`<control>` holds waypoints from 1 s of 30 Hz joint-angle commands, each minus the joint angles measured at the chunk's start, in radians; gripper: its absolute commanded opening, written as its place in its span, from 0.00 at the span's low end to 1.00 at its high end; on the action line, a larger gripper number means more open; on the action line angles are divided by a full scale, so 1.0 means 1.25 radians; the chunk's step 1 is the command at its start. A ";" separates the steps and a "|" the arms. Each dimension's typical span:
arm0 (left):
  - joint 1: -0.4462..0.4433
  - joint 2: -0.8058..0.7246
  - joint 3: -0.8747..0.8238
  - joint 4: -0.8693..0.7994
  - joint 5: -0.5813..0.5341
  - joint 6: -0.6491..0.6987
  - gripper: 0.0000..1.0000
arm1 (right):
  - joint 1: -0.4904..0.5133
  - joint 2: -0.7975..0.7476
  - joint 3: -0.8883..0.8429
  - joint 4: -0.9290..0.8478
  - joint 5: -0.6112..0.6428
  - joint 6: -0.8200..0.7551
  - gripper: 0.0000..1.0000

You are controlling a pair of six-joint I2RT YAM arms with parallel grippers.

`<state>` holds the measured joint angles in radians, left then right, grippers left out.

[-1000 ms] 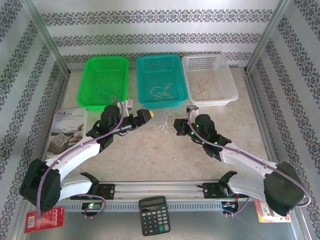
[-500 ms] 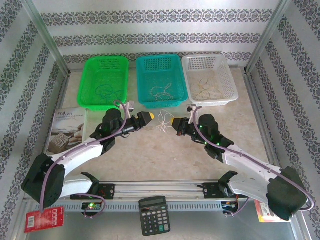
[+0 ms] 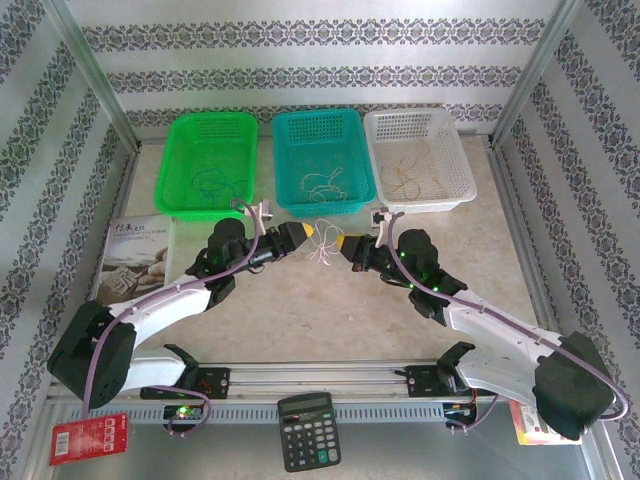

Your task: Untangle the cables

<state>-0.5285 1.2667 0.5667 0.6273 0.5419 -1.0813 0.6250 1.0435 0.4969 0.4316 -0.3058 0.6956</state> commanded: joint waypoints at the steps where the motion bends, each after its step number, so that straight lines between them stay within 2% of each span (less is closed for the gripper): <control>1: -0.014 0.017 0.012 0.074 -0.002 -0.015 0.51 | 0.012 0.005 0.004 0.040 -0.015 0.009 0.00; 13: -0.027 0.039 0.012 0.102 -0.007 -0.020 0.30 | 0.020 0.012 0.006 0.049 -0.011 0.010 0.00; 19: -0.026 0.030 0.009 0.098 -0.014 -0.021 0.02 | 0.018 0.011 -0.003 0.050 -0.003 0.008 0.00; 20: -0.026 0.021 0.011 0.091 -0.016 -0.020 0.00 | 0.014 0.009 -0.009 0.050 0.001 0.007 0.00; 24: -0.026 -0.031 0.031 0.020 -0.033 0.013 0.00 | -0.023 -0.018 -0.052 0.048 0.019 0.013 0.00; 30: -0.014 -0.138 0.121 -0.192 -0.080 0.122 0.00 | -0.102 -0.062 -0.136 0.043 0.030 0.025 0.00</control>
<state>-0.5499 1.1576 0.6456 0.5129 0.4843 -1.0306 0.5255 0.9932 0.3691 0.4644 -0.2916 0.7120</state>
